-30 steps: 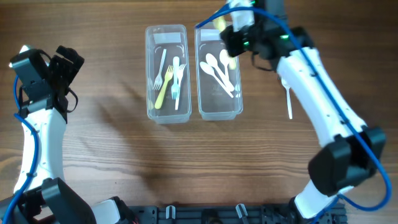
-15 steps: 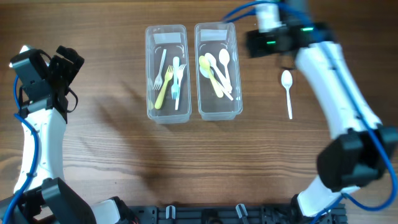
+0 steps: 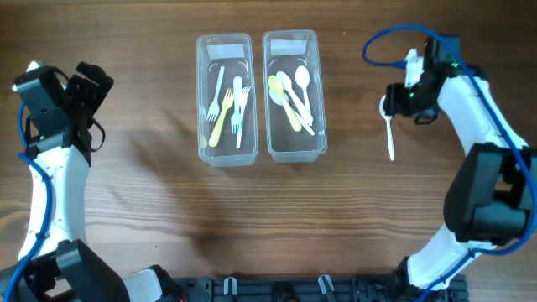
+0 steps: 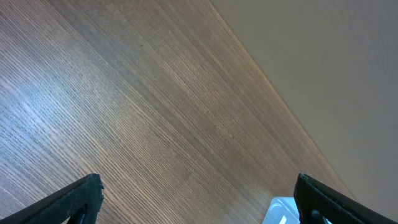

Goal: Pack container
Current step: 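Grasp the last white spoon on the table with the right gripper, then carry the white spoon into the right container and release it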

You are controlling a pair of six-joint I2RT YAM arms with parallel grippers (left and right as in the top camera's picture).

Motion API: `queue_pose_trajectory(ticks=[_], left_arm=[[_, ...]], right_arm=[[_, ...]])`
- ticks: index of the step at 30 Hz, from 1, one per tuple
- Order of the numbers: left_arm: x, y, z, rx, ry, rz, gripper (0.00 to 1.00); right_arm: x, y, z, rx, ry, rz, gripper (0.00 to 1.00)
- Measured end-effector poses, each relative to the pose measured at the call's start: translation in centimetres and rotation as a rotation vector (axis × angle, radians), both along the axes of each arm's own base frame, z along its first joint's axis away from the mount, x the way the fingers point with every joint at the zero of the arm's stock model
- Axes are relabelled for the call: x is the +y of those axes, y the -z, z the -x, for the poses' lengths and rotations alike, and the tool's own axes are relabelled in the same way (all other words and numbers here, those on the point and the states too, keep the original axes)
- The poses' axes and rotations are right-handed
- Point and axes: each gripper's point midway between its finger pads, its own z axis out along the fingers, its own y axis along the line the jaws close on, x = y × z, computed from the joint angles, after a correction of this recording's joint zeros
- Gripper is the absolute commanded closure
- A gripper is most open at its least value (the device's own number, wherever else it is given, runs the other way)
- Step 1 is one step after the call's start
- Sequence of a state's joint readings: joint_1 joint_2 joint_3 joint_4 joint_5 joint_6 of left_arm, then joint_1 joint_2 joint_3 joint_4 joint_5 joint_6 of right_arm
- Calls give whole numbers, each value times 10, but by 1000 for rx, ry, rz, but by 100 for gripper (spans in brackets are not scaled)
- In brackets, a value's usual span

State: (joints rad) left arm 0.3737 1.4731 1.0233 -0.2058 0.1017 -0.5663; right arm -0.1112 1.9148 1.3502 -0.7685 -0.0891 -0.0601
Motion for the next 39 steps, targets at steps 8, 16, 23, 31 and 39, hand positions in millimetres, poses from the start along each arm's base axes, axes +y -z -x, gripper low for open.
queue_pose_trajectory(ticks=[8, 16, 23, 31, 39], left_arm=[[0, 0, 0, 0, 0, 0, 0], [0, 0, 0, 0, 0, 0, 0], [0, 0, 0, 0, 0, -1, 0], [0, 0, 0, 0, 0, 0, 0], [0, 0, 0, 0, 0, 0, 0]], right_arm=[[4, 44, 23, 85, 13, -19, 42], [7, 44, 11, 55, 33, -48, 96], [6, -34, -41, -19, 18, -53, 96], [153, -203, -101, -459, -302, -166, 96], [253, -178, -59, -376, -496, -132, 96]])
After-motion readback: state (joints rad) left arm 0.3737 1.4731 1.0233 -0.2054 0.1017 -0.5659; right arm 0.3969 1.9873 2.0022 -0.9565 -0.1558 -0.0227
